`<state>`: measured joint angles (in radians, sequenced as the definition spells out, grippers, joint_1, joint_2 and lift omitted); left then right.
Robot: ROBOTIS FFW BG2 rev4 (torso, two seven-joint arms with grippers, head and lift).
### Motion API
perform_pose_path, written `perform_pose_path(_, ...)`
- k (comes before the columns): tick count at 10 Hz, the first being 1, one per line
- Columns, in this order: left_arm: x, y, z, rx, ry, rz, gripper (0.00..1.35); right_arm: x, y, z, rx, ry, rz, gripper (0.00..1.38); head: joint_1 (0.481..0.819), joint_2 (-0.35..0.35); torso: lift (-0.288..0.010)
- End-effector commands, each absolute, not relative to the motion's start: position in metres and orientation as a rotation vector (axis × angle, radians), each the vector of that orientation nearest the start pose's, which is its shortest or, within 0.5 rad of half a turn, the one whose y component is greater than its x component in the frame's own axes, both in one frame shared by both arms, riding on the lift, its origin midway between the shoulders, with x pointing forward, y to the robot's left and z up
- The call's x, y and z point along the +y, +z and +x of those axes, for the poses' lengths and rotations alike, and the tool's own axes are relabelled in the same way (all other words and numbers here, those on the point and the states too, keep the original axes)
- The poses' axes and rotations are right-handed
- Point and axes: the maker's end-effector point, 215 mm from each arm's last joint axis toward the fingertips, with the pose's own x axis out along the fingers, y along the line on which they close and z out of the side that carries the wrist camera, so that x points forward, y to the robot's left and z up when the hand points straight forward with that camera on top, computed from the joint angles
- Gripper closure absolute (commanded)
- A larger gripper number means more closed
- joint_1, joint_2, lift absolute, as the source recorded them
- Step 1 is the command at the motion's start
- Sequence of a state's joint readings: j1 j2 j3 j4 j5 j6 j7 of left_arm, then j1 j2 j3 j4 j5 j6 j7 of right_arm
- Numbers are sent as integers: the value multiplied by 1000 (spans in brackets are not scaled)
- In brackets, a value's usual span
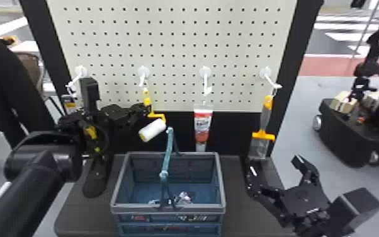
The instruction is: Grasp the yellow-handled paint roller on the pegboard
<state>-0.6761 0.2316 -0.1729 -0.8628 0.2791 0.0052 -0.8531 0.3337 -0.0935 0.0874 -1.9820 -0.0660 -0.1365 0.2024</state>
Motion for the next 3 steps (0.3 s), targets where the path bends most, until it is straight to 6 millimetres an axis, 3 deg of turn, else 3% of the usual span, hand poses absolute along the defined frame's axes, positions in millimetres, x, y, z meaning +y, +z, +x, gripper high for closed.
perform_pose_path(1, 150, -269, 699, 52, -830, -15, 1216, -147, -260, 480, -203, 319, -2, 125, 549, 0, -100)
perform_pose_path(3, 150, -269, 699, 51, -830, -13, 1216, -147, -260, 480, -203, 319, -2, 125, 549, 0, -100)
